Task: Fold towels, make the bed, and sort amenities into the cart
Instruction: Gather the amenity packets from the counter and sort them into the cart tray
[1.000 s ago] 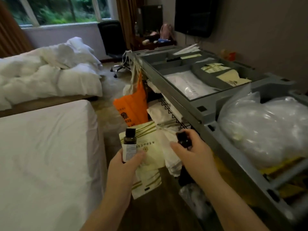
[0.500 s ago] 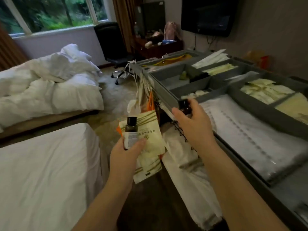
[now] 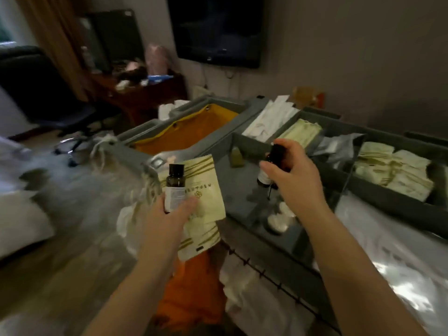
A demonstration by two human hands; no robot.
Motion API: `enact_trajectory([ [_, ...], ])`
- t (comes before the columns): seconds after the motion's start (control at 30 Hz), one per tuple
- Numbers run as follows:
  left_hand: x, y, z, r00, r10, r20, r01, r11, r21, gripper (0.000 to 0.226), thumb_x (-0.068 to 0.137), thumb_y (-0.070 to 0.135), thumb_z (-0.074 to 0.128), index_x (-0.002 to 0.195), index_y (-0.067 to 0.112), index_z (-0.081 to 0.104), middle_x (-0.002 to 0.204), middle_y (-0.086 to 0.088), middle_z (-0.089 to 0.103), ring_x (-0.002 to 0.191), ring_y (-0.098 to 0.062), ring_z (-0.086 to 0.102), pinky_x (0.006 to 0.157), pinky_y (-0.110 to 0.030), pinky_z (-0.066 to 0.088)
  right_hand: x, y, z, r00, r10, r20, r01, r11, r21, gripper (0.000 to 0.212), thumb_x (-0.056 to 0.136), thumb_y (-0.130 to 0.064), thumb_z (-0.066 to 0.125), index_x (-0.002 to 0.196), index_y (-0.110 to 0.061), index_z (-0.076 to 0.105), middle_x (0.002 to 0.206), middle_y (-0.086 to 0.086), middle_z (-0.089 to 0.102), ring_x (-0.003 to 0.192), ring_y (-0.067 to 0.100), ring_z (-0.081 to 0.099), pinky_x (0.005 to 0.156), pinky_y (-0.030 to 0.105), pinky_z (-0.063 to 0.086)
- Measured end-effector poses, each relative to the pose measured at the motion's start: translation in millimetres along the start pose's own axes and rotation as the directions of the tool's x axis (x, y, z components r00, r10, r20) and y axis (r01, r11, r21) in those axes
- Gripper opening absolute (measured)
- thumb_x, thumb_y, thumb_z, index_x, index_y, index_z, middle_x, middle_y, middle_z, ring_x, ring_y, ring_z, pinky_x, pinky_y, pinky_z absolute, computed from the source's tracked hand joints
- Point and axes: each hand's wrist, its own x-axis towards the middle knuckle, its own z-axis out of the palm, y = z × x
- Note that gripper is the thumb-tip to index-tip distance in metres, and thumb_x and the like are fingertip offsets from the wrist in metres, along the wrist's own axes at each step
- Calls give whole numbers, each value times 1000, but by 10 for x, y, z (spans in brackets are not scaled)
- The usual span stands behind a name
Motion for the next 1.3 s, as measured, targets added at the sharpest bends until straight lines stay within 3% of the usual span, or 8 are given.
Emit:
enact_trajectory([
  [0.2,1001,173,482,961,-6,277,-9,999,52,16,87,15,65,93,29,62,82,7,73,74,-11,71,64,-35,55,277,221,-100,935,96,-343,-147,981,-126,36,86,-27,68,116,-29,48,98,-15,56,85,-5,54,65,5,41],
  [0.33,1331,104,763,926,-46,374,27,998,57,16,87,15,65,92,30,62,85,6,73,75,-11,71,60,-32,55,360,295,-62,953,99,-286,-168,959,-228,41,83,-27,71,117,-34,50,113,-11,57,97,-1,55,74,8,42],
  [0.53,1785,26,919,859,-94,503,59,995,84,15,87,13,64,96,24,65,92,1,74,84,-19,71,69,-39,57,199,110,92,967,157,-201,-207,945,-254,47,78,-28,74,102,-55,44,102,-25,56,94,-4,59,75,16,52],
  [0.77,2060,99,943,701,-101,706,41,994,101,16,87,10,63,97,23,65,92,1,73,80,-15,72,65,-34,56,50,266,474,886,192,-423,-398,782,-480,46,79,-22,76,104,-45,44,105,-22,51,93,-2,50,79,13,43],
  [0.9,2132,67,827,633,-97,768,28,994,103,16,88,9,63,93,24,64,88,3,72,75,-10,71,58,-27,56,98,344,619,827,223,-517,-529,621,-578,50,78,-21,76,118,-32,49,116,-12,53,108,9,52,91,29,47],
  [0.97,2146,50,776,593,-139,793,59,990,130,15,88,9,63,94,23,64,89,2,72,75,-11,71,57,-27,55,115,350,656,804,221,-552,-566,568,-598,52,76,-23,77,119,-30,49,117,-9,53,109,11,51,88,26,44],
  [1.13,2066,35,757,486,-96,868,-59,988,142,13,87,10,65,92,22,64,95,-4,70,87,-21,69,70,-36,57,134,328,659,796,221,-564,-598,438,-672,52,72,-29,80,116,-26,51,126,-4,43,116,17,44,91,29,42],
  [1.3,2042,45,711,470,-41,882,-164,977,133,12,86,14,67,84,25,63,91,-6,68,90,-28,65,80,-45,56,55,29,748,662,48,-748,-539,724,-431,41,83,-38,69,117,-25,52,113,-13,42,105,7,48,91,28,46],
])
